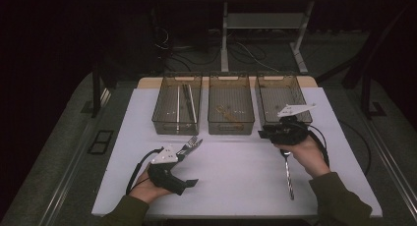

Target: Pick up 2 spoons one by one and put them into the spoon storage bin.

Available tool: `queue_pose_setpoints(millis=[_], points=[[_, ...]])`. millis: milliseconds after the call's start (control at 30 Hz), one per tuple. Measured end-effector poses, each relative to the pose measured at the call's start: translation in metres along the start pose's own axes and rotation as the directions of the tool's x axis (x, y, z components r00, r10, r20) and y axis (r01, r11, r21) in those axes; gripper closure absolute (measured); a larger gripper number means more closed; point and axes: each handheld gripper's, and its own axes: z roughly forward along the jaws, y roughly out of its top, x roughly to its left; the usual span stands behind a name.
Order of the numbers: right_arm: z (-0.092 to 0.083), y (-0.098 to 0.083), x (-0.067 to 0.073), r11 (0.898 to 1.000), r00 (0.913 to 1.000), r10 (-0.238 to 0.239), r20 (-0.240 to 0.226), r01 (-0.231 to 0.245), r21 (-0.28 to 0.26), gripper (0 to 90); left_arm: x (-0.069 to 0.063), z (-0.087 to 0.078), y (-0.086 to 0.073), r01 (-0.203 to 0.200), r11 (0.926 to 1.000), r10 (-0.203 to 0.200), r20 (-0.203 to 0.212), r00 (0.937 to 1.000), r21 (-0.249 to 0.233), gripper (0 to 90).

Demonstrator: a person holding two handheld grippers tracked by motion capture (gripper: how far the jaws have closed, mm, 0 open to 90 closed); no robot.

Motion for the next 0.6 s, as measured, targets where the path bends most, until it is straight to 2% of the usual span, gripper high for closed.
queue_pose_setpoints(millis=[167, 367, 500, 600], points=[[-0.013, -0.016, -0.004, 1.0, 1.0, -0.006, 0.006, 0.006, 0.023, 76.0, -0.001, 0.0, 0.0, -0.002, 1.0, 0.002, -0.001, 1.0, 0.0, 0.3], [-0.025, -0.037, -0.014, 0.999, 0.9989, -0.001, 0.046, -0.001, 0.048, 89.4, 0.0, 0.0, 0.0, -0.001, 1.0, 0.001, -0.003, 1.0, 0.002, 0.3], [-0.029, -0.048, -0.028, 0.998, 0.9972, 0.017, 0.072, -0.022, 0.066, 89.6, -0.001, 0.0, 0.0, -0.004, 1.0, 0.004, -0.003, 1.0, 0.001, 0.3], [-0.028, -0.056, -0.041, 0.995, 0.9921, 0.034, 0.12, -0.045, 0.089, 89.6, -0.001, 0.0, 0.0, -0.006, 1.0, 0.006, -0.003, 1.0, 0.001, 0.3]])
